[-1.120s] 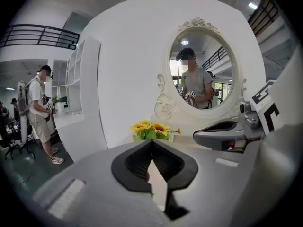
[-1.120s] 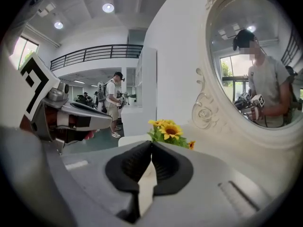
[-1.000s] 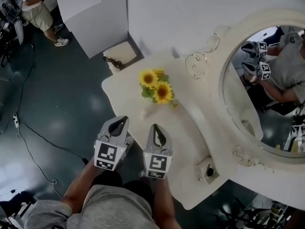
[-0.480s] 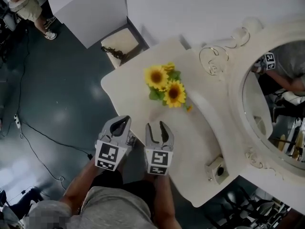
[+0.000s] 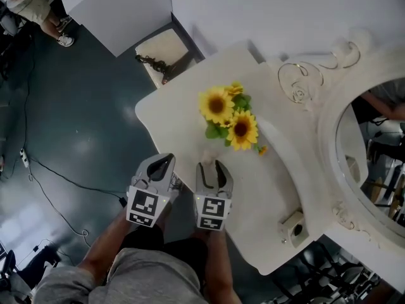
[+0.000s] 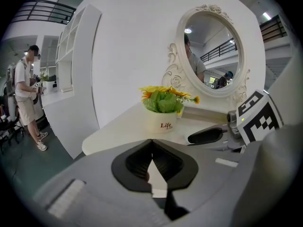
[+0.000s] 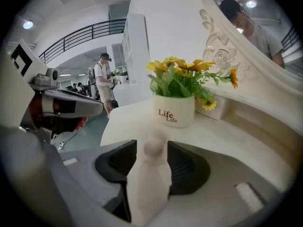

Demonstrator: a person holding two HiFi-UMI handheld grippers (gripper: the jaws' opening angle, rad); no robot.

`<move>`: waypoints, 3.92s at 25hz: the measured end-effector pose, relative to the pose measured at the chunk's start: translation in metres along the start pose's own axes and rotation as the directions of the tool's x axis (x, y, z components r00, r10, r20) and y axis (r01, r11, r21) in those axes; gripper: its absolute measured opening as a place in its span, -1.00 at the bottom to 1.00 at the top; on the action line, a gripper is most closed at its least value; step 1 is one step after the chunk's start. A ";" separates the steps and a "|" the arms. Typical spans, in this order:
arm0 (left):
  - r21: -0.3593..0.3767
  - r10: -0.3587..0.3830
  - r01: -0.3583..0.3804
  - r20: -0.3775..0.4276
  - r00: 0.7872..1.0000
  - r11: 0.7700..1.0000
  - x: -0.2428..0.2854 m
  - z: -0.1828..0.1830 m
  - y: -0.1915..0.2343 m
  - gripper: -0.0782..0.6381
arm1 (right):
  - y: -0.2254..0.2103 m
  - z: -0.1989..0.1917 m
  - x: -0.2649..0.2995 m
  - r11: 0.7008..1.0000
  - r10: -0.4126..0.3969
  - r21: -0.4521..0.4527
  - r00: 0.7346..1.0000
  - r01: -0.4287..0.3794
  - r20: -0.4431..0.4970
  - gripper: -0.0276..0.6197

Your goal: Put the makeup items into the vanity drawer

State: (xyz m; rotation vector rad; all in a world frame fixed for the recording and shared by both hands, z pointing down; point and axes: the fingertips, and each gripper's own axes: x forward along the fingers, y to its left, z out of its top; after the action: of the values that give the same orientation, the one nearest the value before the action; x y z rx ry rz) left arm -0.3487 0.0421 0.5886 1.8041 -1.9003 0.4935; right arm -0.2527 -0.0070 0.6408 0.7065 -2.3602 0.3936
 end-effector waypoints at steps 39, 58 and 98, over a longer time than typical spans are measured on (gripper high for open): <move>0.223 -0.256 0.216 0.173 0.951 0.951 -0.006 0.132 -0.110 -0.75 | -0.081 0.063 -0.139 0.956 -0.292 0.066 0.937 0.284 0.190 -0.56; 0.400 -0.530 0.433 0.169 0.831 0.807 -0.018 0.167 -0.293 -0.75 | -0.181 0.009 -0.307 0.792 -0.605 0.258 0.767 0.553 0.213 -0.56; 0.396 -0.574 0.565 -0.111 0.812 0.724 0.063 0.063 -0.440 -0.75 | -0.298 -0.177 -0.323 0.697 -0.609 0.439 0.791 0.567 -0.055 -0.56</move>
State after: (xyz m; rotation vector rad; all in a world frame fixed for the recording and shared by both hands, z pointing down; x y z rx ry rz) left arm 0.0824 -0.0762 0.5462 2.5412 -1.1801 0.6796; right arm 0.2171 -0.0457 0.5928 1.6744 -1.9756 0.6099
